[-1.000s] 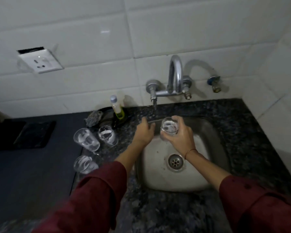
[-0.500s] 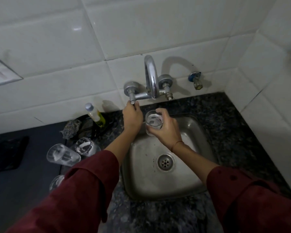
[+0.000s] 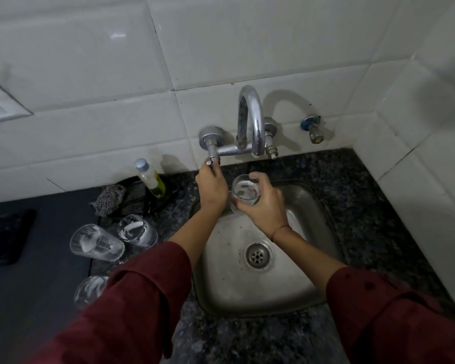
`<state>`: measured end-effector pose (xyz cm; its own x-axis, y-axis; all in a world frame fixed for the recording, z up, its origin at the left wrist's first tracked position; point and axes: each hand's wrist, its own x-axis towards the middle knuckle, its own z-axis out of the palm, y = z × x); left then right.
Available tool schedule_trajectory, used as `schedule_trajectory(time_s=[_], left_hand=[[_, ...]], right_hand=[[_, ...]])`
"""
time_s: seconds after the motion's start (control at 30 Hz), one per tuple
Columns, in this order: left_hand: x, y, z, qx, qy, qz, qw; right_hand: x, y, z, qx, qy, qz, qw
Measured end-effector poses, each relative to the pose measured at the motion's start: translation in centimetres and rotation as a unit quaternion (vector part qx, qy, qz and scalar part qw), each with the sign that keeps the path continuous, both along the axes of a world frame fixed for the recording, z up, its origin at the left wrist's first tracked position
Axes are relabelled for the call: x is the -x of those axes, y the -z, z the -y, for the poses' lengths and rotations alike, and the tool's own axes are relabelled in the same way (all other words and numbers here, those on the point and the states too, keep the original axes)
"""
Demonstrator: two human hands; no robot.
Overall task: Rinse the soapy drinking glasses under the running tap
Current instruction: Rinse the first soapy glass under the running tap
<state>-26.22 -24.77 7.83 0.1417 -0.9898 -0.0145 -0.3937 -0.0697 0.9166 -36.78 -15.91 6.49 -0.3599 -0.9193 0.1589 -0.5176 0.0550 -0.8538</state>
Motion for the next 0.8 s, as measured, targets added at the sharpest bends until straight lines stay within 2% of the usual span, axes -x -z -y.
schedule_trajectory(time_s=[0.47, 0.6, 0.67, 0.73, 0.8], left_hand=[[-0.3, -0.2, -0.4, -0.009, 0.004, -0.041, 0.999], [-0.7, 0.0, -1.0, -0.016, -0.007, -0.118, 0.993], [-1.1, 1.1, -2.1, -0.086, -0.004, -0.200, 0.976], [-1.4, 2.9, -3.6, -0.202, 0.036, -0.290, 0.935], [-0.9, 3.7, -5.0, -0.256, 0.062, -0.342, 0.902]], right_hand=[[0.0, -0.7, -0.8, -0.005, -0.010, 0.017, 1.000], [0.1, -0.6, -0.6, -0.008, -0.013, 0.037, 0.999], [0.1, -0.7, -0.7, -0.010, -0.012, 0.066, 0.998], [-0.1, -0.8, -0.9, -0.006, -0.014, 0.095, 0.995], [-0.3, -0.8, -1.2, -0.010, -0.026, 0.112, 0.993]])
